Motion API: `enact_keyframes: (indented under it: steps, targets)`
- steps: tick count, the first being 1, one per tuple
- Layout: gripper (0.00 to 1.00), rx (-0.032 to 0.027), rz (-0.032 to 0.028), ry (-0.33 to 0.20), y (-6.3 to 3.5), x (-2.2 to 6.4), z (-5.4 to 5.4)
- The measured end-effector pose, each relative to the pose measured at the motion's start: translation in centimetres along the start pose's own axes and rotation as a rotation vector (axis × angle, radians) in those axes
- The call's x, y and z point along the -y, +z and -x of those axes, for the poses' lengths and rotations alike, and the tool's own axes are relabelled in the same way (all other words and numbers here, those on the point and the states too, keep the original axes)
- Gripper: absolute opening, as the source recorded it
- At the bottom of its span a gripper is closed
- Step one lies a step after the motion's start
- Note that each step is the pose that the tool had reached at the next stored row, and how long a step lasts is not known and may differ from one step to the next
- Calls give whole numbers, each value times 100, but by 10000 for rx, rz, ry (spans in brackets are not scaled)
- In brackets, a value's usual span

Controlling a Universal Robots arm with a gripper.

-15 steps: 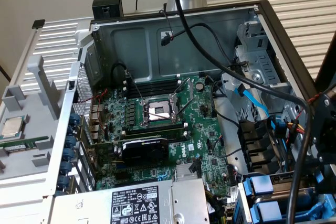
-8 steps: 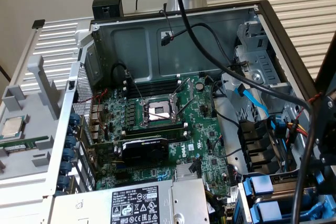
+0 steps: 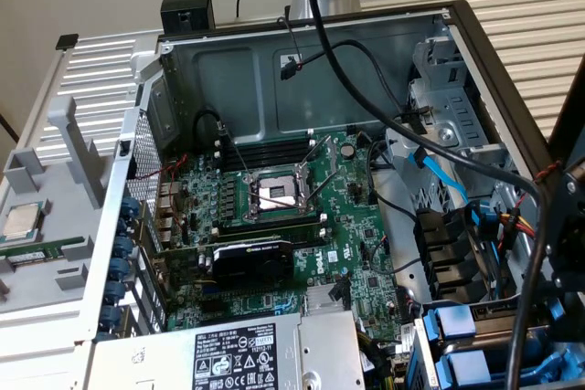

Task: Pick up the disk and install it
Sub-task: 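Insert the first disk wire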

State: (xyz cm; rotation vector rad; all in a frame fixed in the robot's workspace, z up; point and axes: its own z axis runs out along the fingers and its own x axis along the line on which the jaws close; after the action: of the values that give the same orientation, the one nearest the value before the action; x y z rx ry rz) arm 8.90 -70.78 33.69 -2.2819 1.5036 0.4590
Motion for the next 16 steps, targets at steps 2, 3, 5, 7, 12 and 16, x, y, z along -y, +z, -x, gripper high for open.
enact_keyframes:
  steps: [2, 3, 5, 7, 12, 16]
  targets:
    - [33, 19, -5, 2, 5, -2, -3]
    - [33, 30, -8, 2, 7, -2, -4]
    - [33, 59, -14, 4, 14, -3, -7]
    - [33, 88, -8, 10, 18, -1, -11]
    - [33, 148, 41, 44, 24, 13, -21]
    - [33, 204, 66, 67, 33, 26, -30]
